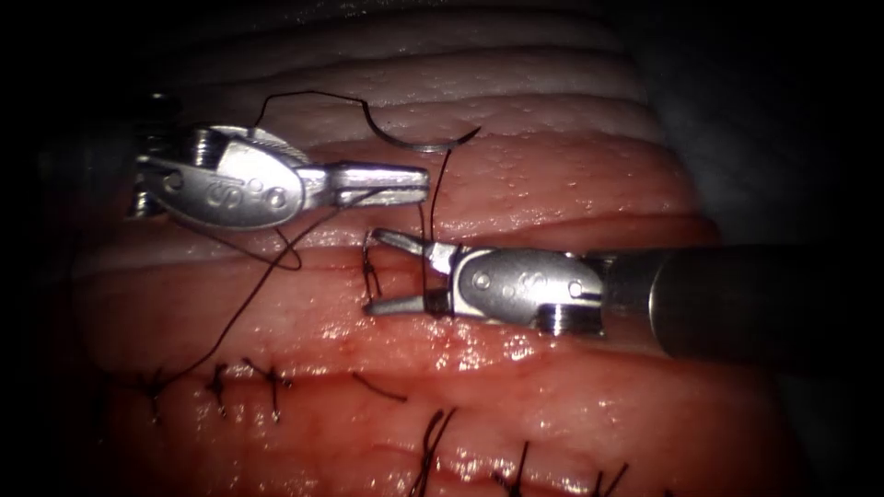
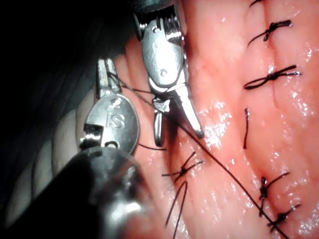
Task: Wound Closure
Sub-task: Wrap suture counter-clockwise twice around right hand, then pick up tail end of suture with right jaws, then pull tail downward through loops to form knot with right hand and pull upward on long string with left grasper
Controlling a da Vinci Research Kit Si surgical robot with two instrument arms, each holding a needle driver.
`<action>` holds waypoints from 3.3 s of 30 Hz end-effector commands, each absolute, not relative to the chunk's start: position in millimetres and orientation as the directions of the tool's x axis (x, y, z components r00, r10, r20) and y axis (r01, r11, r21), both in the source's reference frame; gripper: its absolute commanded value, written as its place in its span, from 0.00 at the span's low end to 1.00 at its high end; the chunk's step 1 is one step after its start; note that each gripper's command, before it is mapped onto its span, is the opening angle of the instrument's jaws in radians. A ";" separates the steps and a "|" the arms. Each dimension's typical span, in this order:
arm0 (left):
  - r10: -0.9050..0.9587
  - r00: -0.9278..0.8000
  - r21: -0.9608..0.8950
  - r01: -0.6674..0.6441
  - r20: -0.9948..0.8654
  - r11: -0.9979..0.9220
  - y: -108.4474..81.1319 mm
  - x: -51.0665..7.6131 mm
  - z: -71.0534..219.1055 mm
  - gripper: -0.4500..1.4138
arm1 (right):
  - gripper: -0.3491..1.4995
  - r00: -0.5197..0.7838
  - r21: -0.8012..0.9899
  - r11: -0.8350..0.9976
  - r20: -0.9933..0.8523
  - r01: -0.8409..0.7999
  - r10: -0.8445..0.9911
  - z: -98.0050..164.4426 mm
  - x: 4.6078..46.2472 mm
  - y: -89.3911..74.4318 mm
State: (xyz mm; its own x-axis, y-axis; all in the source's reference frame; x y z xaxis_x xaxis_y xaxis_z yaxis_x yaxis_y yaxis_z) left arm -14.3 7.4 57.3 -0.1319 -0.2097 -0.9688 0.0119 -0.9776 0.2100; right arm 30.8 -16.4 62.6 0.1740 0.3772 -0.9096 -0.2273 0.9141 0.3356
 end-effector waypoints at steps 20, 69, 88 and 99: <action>-0.103 -0.155 0.093 0.072 -0.983 -0.993 5.2 -11.2 69.0 0.00 | 0.37 -0.352 0.636 0.706 -0.767 -0.311 0.536 62.9 27.7 -14.6; -0.072 -0.164 0.062 0.066 -0.984 -0.996 2.3 -17.1 69.7 0.00 | 0.00 -0.298 0.601 0.239 -0.655 -0.763 0.695 68.0 28.2 -11.7; -0.054 -0.198 0.045 0.051 -0.979 -0.998 4.4 -14.8 69.6 0.00 | 0.00 -0.255 0.540 0.279 -0.712 -0.794 0.654 66.4 26.7 -16.6; 0.004 -0.226 -0.005 0.007 -0.974 -1.000 10.0 -14.7 69.2 0.00 | 0.00 -0.113 0.409 0.356 -0.775 -0.840 0.622 65.0 27.9 -21.1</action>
